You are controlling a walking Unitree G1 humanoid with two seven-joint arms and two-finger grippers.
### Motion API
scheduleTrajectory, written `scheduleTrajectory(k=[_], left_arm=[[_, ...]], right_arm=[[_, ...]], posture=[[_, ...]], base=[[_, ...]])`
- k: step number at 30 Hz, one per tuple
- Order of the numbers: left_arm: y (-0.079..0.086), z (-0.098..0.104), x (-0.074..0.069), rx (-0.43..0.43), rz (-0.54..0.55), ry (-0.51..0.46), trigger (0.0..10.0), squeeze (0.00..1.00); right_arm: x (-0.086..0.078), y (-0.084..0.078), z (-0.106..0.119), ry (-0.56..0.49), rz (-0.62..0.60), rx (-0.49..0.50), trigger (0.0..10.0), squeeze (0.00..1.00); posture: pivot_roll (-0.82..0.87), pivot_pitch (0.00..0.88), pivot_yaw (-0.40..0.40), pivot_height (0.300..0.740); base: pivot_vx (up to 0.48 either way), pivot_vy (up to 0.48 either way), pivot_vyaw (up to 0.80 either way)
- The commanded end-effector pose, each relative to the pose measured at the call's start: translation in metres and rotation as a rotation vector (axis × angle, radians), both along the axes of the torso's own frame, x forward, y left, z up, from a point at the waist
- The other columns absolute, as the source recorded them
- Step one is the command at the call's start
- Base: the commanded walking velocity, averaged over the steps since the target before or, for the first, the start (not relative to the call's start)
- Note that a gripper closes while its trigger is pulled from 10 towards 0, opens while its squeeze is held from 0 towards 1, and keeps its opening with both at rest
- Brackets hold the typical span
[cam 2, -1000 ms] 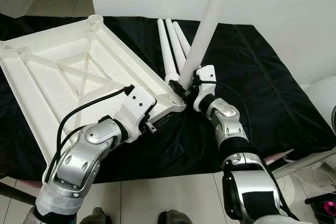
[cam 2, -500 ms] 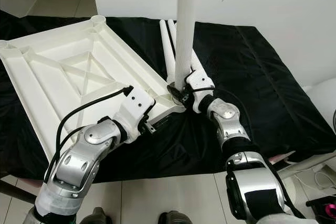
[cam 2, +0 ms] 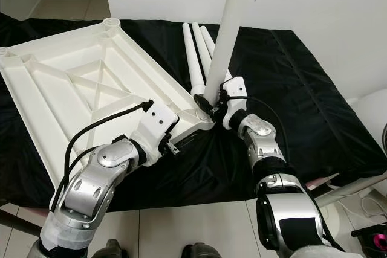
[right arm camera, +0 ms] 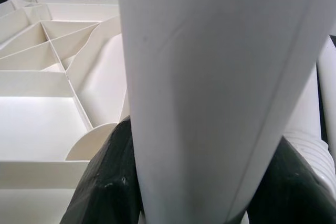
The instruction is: Building children table
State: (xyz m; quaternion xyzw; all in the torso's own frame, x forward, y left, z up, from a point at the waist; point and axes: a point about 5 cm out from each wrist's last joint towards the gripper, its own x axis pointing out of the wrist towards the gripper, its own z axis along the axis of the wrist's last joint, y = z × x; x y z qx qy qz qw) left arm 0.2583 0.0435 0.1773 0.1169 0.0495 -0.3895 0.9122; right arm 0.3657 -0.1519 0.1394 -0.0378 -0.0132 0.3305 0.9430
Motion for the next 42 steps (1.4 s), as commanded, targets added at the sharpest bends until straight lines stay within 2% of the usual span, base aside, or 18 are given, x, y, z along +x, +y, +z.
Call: scheduleTrajectory(k=[1,10,14,21,27,32,38,42], left_arm=[[0.001,0.0,0.0,0.0,0.052,-0.008,10.0,0.0],[0.002,0.0,0.0,0.002,0.051,-0.013,10.0,0.0],[0.003,0.001,0.0,0.0,0.06,-0.015,10.0,0.0],[0.003,0.002,0.001,0.001,0.063,-0.016,10.0,0.0],[0.004,0.002,0.001,0.001,0.062,-0.017,10.0,0.0],[0.004,0.002,0.001,0.001,0.066,-0.017,10.0,0.0],[0.004,0.002,0.0,-0.004,0.072,-0.015,10.0,0.0],[0.004,0.002,0.0,-0.004,0.071,-0.013,10.0,0.0]], right_arm=[[-0.011,0.0,-0.035,0.168,-0.01,-0.015,10.0,0.0],[-0.009,-0.005,-0.037,0.18,-0.076,-0.027,10.0,0.0],[-0.014,-0.007,-0.046,0.202,-0.113,0.035,10.0,0.0],[-0.017,-0.006,-0.047,0.165,-0.123,0.072,10.0,0.0],[-0.02,-0.005,-0.05,0.17,-0.121,0.059,10.0,0.0],[-0.023,-0.003,-0.05,0.12,-0.143,0.044,10.0,0.0],[-0.034,0.003,-0.058,0.099,-0.165,0.156,10.0,0.0],[-0.035,0.004,-0.06,0.113,-0.172,0.163,10.0,0.0]], posture=[[0.03,0.054,-0.063,0.74],[0.03,0.051,-0.064,0.74],[0.03,0.058,-0.064,0.74],[0.03,0.066,-0.058,0.74],[0.03,0.066,-0.058,0.74],[0.03,0.066,-0.061,0.74],[0.03,0.068,-0.063,0.74],[0.03,0.069,-0.061,0.74]], base=[[0.0,0.0,0.0],[0.0,0.0,0.0],[0.0,0.0,0.0],[0.0,0.0,0.0],[0.0,0.0,0.0],[0.0,0.0,0.0],[0.0,0.0,0.0],[0.0,0.0,0.0]])
